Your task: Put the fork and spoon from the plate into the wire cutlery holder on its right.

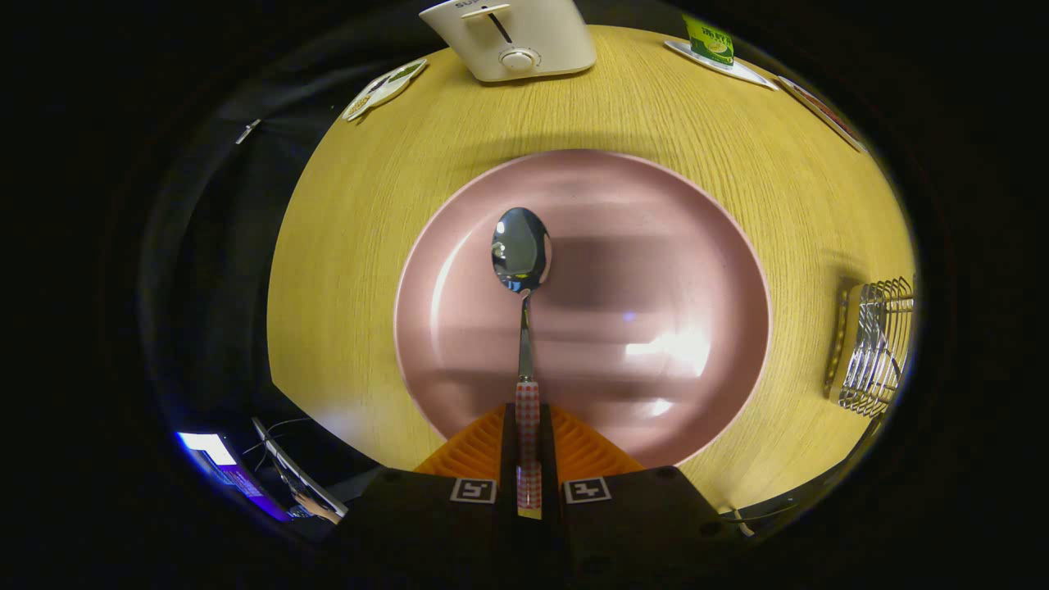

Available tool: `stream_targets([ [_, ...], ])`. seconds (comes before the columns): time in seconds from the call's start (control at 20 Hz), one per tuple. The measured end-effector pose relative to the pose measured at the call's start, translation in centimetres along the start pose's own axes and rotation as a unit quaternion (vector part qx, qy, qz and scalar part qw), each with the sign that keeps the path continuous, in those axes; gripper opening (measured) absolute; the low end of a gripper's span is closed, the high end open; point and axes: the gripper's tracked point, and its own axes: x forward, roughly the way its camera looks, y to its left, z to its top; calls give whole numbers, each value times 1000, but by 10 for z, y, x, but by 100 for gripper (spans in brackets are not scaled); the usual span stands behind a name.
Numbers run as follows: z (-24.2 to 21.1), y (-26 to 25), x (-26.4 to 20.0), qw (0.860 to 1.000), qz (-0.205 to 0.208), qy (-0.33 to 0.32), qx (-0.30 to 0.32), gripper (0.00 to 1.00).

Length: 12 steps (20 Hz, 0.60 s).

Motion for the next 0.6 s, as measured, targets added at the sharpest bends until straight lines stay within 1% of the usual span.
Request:
stream_targets([
  [0.1, 0, -2, -5, 1000, 9, -1, -10, 12],
  [0.3, 4, -16, -42, 999, 26, -15, -21, 11],
  [0.4, 2, -28, -70, 999, 33, -21, -29, 11],
  [0.6, -9, -66, -136, 997, 30, -18, -68, 11],
])
